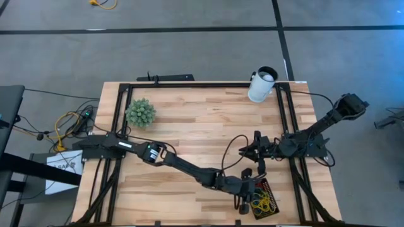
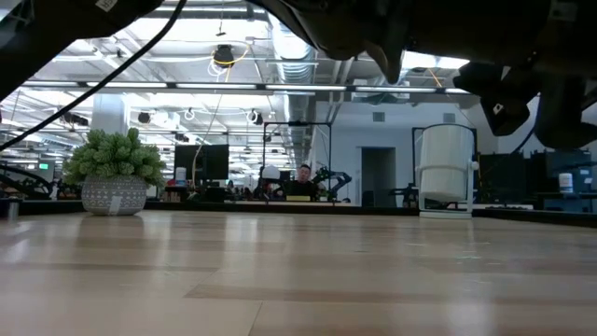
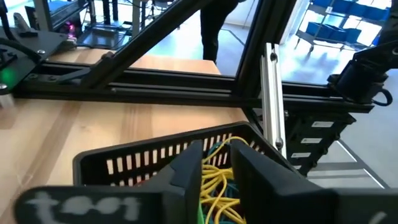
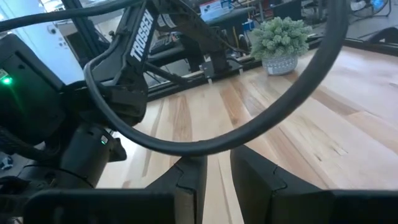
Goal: Pick and place rubber bands into bin
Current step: Return to Home Position
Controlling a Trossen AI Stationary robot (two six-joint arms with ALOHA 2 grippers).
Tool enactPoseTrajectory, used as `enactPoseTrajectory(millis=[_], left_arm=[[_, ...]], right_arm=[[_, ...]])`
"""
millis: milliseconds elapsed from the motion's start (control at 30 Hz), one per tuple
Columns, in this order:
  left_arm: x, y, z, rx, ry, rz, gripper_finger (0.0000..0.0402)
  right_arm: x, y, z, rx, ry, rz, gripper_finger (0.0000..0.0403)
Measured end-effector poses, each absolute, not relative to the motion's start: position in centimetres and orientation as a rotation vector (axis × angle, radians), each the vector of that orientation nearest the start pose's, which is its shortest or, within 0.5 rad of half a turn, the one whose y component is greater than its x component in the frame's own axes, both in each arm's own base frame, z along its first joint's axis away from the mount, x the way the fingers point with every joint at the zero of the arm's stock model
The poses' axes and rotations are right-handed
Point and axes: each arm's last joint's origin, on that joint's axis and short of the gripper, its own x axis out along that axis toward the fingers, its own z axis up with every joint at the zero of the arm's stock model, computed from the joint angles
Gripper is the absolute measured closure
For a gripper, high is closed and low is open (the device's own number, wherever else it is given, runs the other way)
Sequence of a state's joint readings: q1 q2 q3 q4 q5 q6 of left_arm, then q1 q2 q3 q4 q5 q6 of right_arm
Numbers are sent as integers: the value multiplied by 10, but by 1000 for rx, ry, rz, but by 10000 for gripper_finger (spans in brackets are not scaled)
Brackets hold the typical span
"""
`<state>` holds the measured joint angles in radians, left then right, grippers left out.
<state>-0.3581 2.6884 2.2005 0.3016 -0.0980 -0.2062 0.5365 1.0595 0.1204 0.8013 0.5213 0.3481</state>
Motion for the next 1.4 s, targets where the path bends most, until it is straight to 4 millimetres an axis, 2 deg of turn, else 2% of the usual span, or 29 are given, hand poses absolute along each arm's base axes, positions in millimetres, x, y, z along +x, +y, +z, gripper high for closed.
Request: enactPoseTrajectory(millis=[100, 200, 267, 400, 567, 733, 833, 1000, 1033, 1100, 1200, 1233, 1300, 1400], left_arm=[[559, -207, 143, -167, 208, -251, 307], [557, -206, 159, -199, 245, -289, 295], [551, -203, 179, -190, 301, -295, 293], [530, -193, 232, -119, 421, -215, 292], [487, -193, 281, 86, 565, -8, 292], [414, -195, 357, 237, 599, 224, 292], [364, -196, 390, 277, 616, 317, 292], [265, -194, 435, 217, 545, 495, 292], [247, -194, 439, 213, 518, 528, 292], [223, -204, 442, 151, 402, 533, 292], [184, -221, 442, 193, 318, 429, 292], [172, -222, 441, 190, 286, 421, 292], [152, -223, 433, 161, 197, 421, 292], [130, -219, 416, 143, 126, 391, 292]], right_arm=[[159, 77, 159, 278, 120, -6, 337], [158, 77, 158, 276, 125, -7, 337], [158, 77, 158, 273, 130, -8, 337], [158, 77, 156, 265, 142, -11, 337], [160, 73, 155, 222, 147, -33, 337], [162, 70, 160, 347, 104, -54, 337], [161, 70, 169, 366, 45, -10, 337], [147, 68, 197, 325, -96, 200, 337], [142, 66, 202, 301, -118, 220, 337], [133, 62, 207, 250, -132, 216, 337], [120, 52, 219, 236, -84, 144, 337], [115, 48, 226, 246, -62, 116, 337], [103, 40, 239, 256, -22, 88, 337], [85, 30, 260, 270, -72, 78, 337]])
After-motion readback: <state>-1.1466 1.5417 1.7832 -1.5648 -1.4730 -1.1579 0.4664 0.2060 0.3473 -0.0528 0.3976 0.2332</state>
